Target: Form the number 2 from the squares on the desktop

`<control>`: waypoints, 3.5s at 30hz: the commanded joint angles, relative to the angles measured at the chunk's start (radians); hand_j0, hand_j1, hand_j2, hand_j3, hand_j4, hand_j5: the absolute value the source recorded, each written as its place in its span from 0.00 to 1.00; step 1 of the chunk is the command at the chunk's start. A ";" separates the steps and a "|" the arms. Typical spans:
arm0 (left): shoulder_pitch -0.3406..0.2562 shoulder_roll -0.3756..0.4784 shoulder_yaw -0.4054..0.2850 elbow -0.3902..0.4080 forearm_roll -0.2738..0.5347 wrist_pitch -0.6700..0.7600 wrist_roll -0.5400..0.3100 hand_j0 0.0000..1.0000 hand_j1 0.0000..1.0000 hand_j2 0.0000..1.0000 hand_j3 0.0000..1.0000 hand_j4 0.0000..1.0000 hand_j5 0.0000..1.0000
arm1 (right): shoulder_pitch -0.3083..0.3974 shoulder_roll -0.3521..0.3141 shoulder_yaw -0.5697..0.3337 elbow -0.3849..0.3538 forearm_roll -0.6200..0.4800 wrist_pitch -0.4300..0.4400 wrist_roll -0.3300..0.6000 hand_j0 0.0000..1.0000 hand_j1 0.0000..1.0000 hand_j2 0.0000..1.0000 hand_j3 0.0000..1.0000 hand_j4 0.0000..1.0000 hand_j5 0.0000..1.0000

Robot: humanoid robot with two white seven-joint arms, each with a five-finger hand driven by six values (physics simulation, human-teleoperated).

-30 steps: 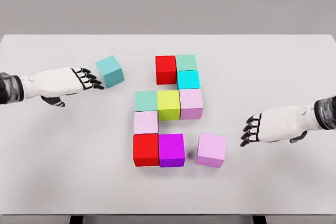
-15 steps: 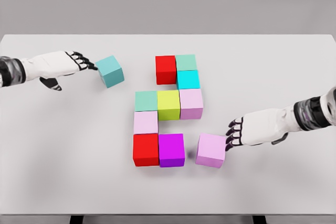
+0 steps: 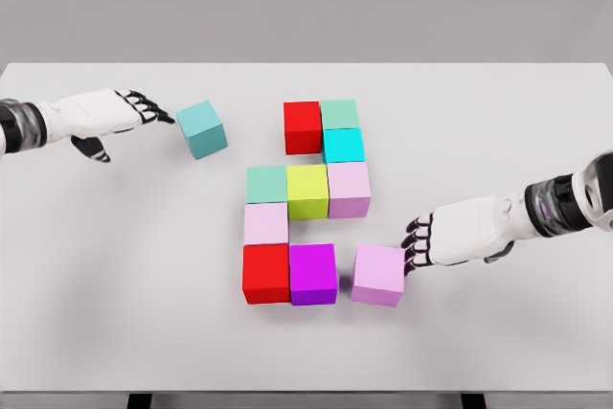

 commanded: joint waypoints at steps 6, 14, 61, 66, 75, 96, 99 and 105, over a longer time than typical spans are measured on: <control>-0.018 -0.030 0.002 0.047 -0.002 0.001 0.000 1.00 1.00 1.00 1.00 1.00 1.00 | -0.002 0.013 -0.014 0.004 -0.011 0.002 -0.001 1.00 1.00 1.00 1.00 1.00 1.00; -0.035 -0.052 -0.018 0.056 -0.002 0.001 0.000 1.00 1.00 1.00 1.00 1.00 1.00 | -0.002 0.004 -0.014 0.007 -0.002 0.002 0.002 1.00 1.00 1.00 1.00 1.00 1.00; -0.086 -0.030 -0.120 0.005 0.007 0.001 0.000 1.00 1.00 1.00 1.00 1.00 1.00 | 0.005 0.012 -0.005 -0.004 -0.088 0.002 -0.006 1.00 1.00 1.00 1.00 1.00 1.00; -0.094 -0.050 -0.120 0.012 0.005 0.001 0.000 1.00 1.00 1.00 1.00 1.00 1.00 | 0.005 0.019 -0.005 -0.004 -0.088 0.002 -0.005 1.00 1.00 1.00 1.00 1.00 1.00; -0.101 -0.066 -0.117 0.015 0.005 0.001 0.000 1.00 1.00 1.00 1.00 1.00 1.00 | 0.066 -0.131 -0.351 0.309 -0.442 0.002 -0.001 1.00 1.00 1.00 1.00 1.00 1.00; -0.100 -0.076 -0.118 0.044 0.005 0.001 0.000 1.00 1.00 1.00 1.00 1.00 1.00 | 0.675 0.326 -1.080 0.619 -0.608 0.002 0.003 1.00 1.00 1.00 1.00 1.00 1.00; -0.100 -0.044 -0.153 0.015 0.005 0.001 0.000 1.00 1.00 1.00 1.00 1.00 1.00 | 0.699 0.347 -1.166 0.695 -0.617 0.002 -0.001 1.00 1.00 1.00 1.00 1.00 1.00; -0.100 -0.035 -0.173 -0.033 0.002 0.001 -0.001 1.00 1.00 1.00 1.00 1.00 1.00 | 0.784 0.349 -1.282 0.685 -0.623 0.002 -0.001 1.00 1.00 1.00 1.00 1.00 1.00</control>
